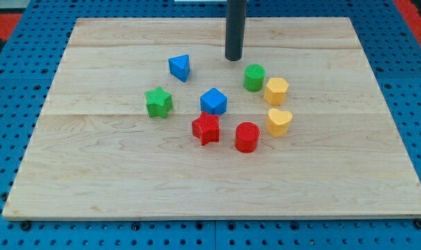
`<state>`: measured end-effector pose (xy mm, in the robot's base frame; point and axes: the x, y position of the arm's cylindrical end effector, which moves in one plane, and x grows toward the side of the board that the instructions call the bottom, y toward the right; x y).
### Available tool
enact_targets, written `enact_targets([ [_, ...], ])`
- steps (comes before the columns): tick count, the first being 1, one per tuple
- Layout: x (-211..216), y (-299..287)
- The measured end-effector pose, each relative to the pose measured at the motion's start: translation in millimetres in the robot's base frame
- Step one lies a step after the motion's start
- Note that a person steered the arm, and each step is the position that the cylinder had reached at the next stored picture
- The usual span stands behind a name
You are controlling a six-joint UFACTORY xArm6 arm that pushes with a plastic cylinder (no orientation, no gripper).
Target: Slide the yellow heart slightly down
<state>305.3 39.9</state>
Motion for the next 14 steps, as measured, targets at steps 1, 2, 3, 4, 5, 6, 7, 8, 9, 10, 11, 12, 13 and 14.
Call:
enact_targets([
  [1, 0.0, 14.9],
  [2, -16.8, 89.4],
  [3, -11.5, 166.9],
  [4, 19.3, 134.3],
  [5, 54.0, 78.9],
  [6, 69.2, 83.9],
  [7, 69.2, 97.8],
  [8, 76.3, 72.7],
  [9, 77.3, 58.5],
  [10, 94.3, 64.8],
  [11, 108.6, 53.2],
  [12, 130.4, 31.7],
  [13, 168.8, 86.5],
  [14, 200.3, 137.4],
])
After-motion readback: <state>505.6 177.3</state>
